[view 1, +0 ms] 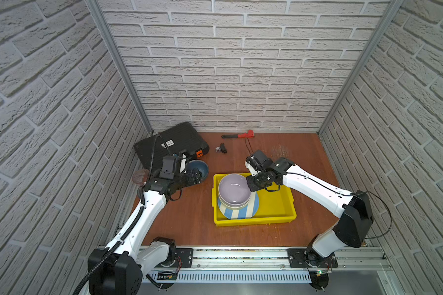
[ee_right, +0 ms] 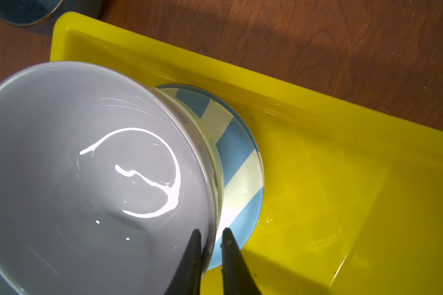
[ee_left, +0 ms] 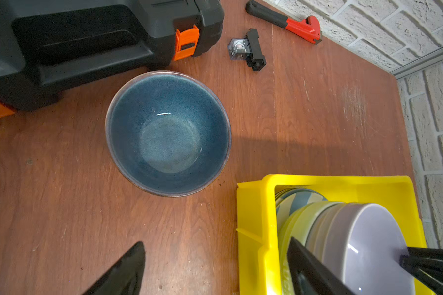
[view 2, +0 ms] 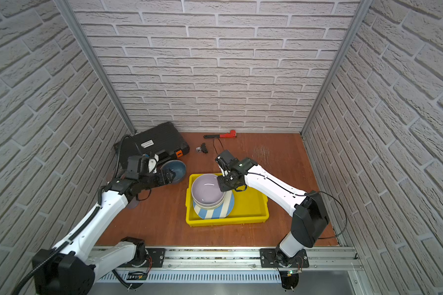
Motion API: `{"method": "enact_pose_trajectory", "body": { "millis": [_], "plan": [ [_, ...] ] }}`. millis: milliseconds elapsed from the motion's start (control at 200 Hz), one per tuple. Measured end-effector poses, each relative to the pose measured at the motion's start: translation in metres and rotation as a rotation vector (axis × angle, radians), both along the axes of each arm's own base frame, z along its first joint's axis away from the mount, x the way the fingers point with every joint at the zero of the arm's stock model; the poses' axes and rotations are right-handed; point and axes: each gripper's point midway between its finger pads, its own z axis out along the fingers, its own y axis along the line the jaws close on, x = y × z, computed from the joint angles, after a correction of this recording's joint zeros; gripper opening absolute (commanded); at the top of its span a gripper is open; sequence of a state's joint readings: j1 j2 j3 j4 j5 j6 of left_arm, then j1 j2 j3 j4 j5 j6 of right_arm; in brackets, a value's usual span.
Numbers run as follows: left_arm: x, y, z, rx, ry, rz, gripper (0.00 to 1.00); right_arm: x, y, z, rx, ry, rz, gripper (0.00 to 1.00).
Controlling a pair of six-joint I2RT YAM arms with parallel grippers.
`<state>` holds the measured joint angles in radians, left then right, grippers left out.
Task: Place the mixed dishes into the plastic bin
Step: 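Open the right gripper and draw it back while the left gripper reaches the blue bowl, then grip the dark blue bowl rim with the left gripper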
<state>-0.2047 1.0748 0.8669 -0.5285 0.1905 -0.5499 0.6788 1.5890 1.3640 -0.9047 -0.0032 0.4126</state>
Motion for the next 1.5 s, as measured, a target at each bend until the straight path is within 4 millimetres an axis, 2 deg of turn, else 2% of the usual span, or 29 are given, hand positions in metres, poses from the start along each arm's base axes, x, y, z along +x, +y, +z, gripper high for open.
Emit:
{"method": "enact_pose_trajectory", "body": {
  "millis": [185,355,500,630,820,935,1200,1320,1500],
  "plan": [
    [0.001,0.001,-0.002,0.002,0.007,0.004,0.86,-0.001,-0.002,0.007,0.007,-0.014,0.000,0.30],
    [0.006,0.008,-0.015,0.015,0.047,0.030,0.86,-0.004,-0.004,0.031,0.052,-0.073,0.004,0.44],
    [0.020,0.023,-0.032,0.038,0.109,0.086,0.83,-0.010,-0.014,0.054,0.084,-0.144,-0.003,0.56],
    [0.035,0.036,-0.040,0.063,0.143,0.133,0.80,-0.017,-0.027,0.059,0.072,-0.180,-0.019,0.65],
    [0.060,0.047,-0.047,0.095,0.169,0.175,0.72,-0.028,-0.047,0.045,0.030,-0.180,-0.040,0.67],
    [0.071,0.050,-0.060,0.118,0.203,0.184,0.68,-0.034,-0.055,0.038,0.017,-0.175,-0.050,0.67],
    [0.090,0.058,-0.079,0.199,0.255,0.185,0.61,-0.039,-0.068,0.046,0.033,-0.210,-0.065,0.69],
    [0.095,0.062,-0.085,0.233,0.272,0.178,0.56,-0.042,-0.072,0.048,0.041,-0.221,-0.069,0.69],
    [0.090,0.066,-0.100,0.268,0.320,0.168,0.49,-0.045,-0.075,0.048,0.043,-0.225,-0.069,0.69]
  ]
}}
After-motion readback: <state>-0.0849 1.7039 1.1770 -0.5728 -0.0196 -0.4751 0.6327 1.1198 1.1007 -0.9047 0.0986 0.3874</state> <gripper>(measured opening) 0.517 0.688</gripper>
